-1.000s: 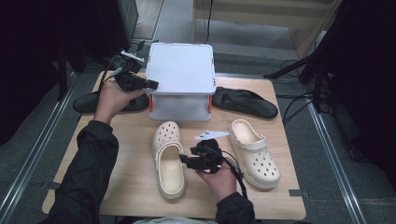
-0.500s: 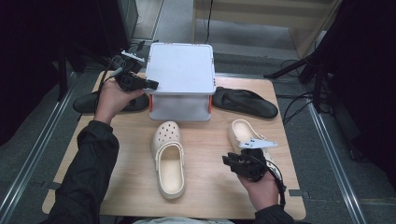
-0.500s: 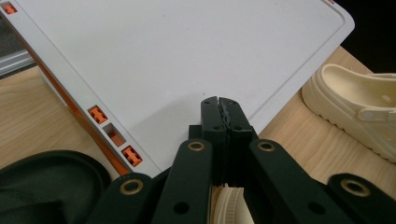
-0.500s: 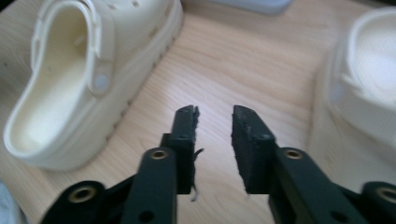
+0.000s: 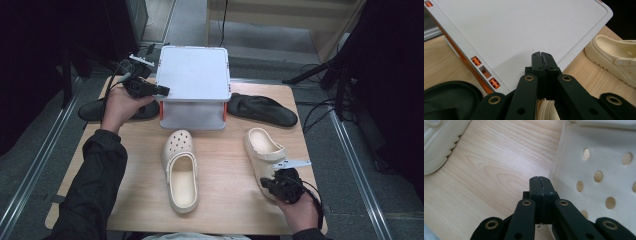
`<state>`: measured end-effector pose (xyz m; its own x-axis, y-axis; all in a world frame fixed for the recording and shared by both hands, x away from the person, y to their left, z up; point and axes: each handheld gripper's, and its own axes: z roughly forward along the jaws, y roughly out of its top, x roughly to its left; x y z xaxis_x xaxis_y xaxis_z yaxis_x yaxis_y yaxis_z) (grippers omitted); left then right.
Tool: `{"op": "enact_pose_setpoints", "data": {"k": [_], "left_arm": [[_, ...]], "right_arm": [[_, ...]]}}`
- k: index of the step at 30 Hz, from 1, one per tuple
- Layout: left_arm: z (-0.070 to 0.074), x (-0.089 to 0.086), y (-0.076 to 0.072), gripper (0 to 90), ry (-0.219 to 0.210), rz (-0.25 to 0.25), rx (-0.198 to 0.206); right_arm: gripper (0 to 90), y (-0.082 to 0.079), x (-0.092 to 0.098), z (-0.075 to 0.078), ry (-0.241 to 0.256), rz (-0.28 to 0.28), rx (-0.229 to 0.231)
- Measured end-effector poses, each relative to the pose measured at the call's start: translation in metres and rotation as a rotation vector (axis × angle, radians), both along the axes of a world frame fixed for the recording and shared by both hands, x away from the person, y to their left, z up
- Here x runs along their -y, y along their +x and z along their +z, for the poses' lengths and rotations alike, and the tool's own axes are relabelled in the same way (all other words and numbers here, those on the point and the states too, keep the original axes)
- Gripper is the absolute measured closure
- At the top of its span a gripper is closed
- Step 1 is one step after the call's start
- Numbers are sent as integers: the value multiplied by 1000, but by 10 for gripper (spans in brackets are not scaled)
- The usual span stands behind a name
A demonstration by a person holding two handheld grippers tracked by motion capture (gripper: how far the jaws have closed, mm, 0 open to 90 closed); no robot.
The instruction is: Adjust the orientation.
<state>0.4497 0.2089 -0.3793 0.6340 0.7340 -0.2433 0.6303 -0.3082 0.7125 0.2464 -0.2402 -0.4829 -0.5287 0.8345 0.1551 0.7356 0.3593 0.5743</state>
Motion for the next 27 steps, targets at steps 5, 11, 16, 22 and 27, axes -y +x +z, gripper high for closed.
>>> {"op": "enact_pose_setpoints", "data": {"k": [5,11,16,22,27], "left_arm": [[0,0,0,900,-5,1,-1],[0,-1,0,900,-6,-1,0],[-1,-1,0,900,-12,1,-4],[-1,-2,1,900,-16,0,-6],[-1,-2,1,900,-18,0,-4]], "right_arm": [[900,3,12,-2,28,-27,-17],[900,5,27,-3,72,-35,-40],[900,7,41,-3,97,-43,-56],[900,8,53,-3,100,-44,-58],[900,8,67,-2,93,-78,-51]]}}
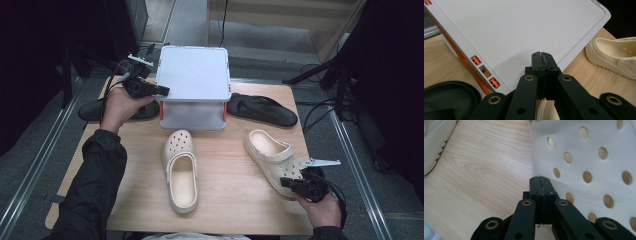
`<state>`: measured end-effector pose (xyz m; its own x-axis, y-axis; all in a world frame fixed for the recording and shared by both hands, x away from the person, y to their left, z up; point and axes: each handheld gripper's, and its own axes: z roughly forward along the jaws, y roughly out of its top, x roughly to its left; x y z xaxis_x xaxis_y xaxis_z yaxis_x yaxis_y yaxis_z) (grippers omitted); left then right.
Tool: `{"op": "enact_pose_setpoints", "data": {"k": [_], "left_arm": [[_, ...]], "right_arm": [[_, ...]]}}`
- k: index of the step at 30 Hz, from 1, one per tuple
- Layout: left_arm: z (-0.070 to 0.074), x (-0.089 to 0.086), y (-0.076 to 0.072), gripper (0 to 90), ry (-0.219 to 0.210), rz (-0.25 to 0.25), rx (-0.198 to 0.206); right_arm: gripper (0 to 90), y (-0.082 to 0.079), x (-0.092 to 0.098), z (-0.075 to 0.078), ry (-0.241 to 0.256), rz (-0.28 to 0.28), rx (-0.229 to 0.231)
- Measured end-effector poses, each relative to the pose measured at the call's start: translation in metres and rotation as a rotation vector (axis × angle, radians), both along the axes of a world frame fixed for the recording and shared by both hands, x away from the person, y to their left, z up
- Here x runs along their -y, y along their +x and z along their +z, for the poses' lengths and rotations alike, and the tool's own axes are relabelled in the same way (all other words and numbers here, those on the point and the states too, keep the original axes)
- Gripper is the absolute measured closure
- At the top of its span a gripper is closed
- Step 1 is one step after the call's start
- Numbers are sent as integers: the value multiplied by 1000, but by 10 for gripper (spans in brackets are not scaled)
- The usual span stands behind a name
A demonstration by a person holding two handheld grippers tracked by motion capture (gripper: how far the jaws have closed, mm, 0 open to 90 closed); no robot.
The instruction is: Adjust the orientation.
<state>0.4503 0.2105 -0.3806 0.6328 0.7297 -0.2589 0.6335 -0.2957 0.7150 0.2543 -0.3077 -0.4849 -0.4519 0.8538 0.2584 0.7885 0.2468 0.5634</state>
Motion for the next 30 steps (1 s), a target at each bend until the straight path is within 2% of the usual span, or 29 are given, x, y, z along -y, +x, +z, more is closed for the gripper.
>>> {"op": "enact_pose_setpoints", "data": {"k": [2,7,11,16,22,23,26,27,30], "left_arm": [[0,0,0,900,1,-1,-1],[0,0,0,900,-2,0,-3],[0,2,0,900,-1,2,-2],[0,2,0,900,-1,2,-2],[0,1,0,900,-2,0,-3],[0,1,0,900,-2,0,-3],[0,0,0,900,-5,-3,-3],[0,0,0,900,-5,-3,-3],[0,0,0,900,-5,-3,-2]], "right_arm": [[900,2,5,0,5,-12,1],[900,8,15,1,-20,-52,12],[900,16,14,2,-12,-69,21],[900,23,-7,14,5,-39,65],[900,50,-44,23,11,-8,101],[900,50,-44,23,11,-8,101],[900,69,-58,26,11,-10,107],[900,80,-64,25,12,-16,100],[900,96,-72,23,-1,-30,83]]}}
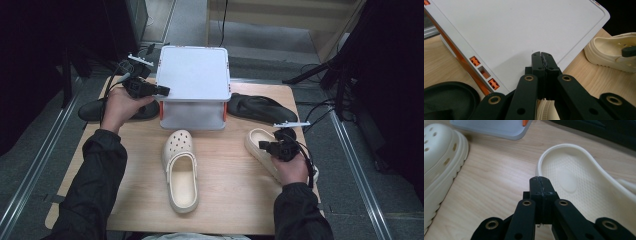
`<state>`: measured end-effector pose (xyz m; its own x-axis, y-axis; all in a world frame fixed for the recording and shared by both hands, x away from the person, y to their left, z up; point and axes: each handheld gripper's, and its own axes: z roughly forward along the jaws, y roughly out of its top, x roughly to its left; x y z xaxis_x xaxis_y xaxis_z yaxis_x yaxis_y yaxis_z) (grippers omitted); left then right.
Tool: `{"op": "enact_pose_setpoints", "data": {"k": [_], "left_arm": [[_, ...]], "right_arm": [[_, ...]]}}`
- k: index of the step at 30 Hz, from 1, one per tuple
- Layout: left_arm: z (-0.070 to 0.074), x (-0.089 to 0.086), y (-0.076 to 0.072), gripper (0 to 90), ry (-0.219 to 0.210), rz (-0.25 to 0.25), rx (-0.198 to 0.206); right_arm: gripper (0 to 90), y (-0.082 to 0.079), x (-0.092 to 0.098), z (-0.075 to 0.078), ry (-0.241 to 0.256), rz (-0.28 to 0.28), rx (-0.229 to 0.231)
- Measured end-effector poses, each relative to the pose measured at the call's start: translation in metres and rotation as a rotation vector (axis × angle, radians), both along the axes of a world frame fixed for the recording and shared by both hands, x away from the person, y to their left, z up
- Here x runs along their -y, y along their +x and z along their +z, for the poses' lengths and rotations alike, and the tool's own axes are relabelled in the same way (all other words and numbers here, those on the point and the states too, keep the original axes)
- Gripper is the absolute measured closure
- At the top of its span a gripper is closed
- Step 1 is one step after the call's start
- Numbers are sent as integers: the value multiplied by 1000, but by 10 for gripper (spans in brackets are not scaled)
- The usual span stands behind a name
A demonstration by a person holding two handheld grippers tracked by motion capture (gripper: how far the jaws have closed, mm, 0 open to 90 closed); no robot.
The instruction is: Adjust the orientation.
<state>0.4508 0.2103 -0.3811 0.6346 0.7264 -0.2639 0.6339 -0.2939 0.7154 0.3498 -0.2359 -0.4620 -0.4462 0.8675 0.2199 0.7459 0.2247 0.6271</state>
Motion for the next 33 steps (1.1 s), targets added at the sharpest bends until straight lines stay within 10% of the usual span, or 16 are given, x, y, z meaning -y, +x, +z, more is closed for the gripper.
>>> {"op": "enact_pose_setpoints", "data": {"k": [15,33], "left_arm": [[0,0,0,900,1,-1,0],[0,1,0,900,1,3,0]], "right_arm": [[900,48,-26,-14,-97,-84,-122],[900,15,-58,-16,-133,53,-108]]}}
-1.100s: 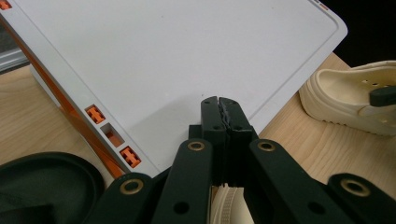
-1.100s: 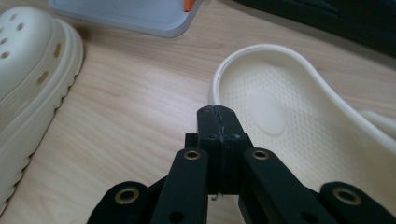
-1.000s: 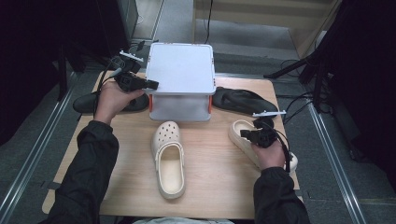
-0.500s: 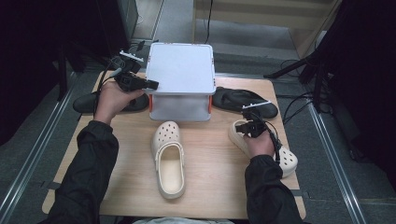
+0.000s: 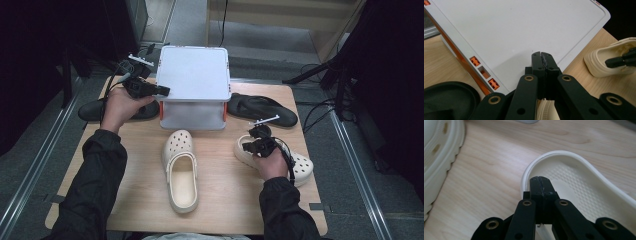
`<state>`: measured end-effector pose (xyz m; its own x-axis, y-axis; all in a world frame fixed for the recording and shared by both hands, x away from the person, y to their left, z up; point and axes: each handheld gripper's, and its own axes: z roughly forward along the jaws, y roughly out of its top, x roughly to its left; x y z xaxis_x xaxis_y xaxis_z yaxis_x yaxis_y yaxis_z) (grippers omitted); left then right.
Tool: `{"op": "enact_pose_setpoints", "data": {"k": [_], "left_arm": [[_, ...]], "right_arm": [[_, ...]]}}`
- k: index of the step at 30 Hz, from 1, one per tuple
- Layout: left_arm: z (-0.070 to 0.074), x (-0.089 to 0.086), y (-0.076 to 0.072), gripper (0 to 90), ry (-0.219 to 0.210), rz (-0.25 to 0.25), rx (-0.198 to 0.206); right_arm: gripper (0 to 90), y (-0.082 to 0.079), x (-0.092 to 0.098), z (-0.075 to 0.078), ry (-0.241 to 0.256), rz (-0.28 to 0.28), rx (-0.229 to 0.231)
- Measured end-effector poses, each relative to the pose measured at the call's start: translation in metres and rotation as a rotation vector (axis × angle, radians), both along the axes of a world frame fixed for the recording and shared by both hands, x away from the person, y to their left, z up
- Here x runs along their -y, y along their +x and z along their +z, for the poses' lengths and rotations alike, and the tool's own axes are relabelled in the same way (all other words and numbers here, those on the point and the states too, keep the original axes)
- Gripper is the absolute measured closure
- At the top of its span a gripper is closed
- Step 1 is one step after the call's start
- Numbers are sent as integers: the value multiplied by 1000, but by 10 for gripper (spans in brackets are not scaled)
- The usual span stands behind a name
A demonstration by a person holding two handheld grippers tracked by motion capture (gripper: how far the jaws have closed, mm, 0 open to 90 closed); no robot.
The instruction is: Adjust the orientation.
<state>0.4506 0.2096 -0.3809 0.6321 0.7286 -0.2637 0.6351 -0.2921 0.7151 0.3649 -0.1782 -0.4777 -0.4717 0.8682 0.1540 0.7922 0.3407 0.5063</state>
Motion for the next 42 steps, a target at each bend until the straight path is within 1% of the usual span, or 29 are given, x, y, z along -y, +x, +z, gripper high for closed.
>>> {"op": "enact_pose_setpoints", "data": {"k": [2,3,8,12,15,18,20,24,27,31,33,38,42], "left_arm": [[0,0,0,900,1,2,-4],[0,0,0,900,2,2,-4],[0,0,0,900,0,1,-4],[0,0,0,900,1,0,-3],[0,0,0,900,0,1,-3],[0,0,0,900,1,1,-4],[0,0,0,900,0,1,-4],[0,0,0,900,-3,2,-5],[0,0,0,900,-3,0,-4],[0,0,0,900,-4,0,-4],[0,0,0,900,-3,1,-4],[-1,-1,0,900,-6,0,-4],[-1,-1,0,900,-7,2,-4]], "right_arm": [[900,-7,-4,-1,6,32,8],[900,-11,-6,-1,11,35,3],[900,-32,-12,-4,30,88,21],[900,-50,-15,-5,49,113,24],[900,-63,-16,-7,56,137,37],[900,-75,-15,-7,64,154,33],[900,-83,-13,-8,79,164,32],[900,-99,-5,-10,112,165,12],[900,-109,2,-11,119,169,10],[900,-123,11,-12,137,155,9],[900,-128,14,-12,131,154,10],[900,-140,21,-12,126,155,8],[900,-144,28,-11,150,145,6]]}}
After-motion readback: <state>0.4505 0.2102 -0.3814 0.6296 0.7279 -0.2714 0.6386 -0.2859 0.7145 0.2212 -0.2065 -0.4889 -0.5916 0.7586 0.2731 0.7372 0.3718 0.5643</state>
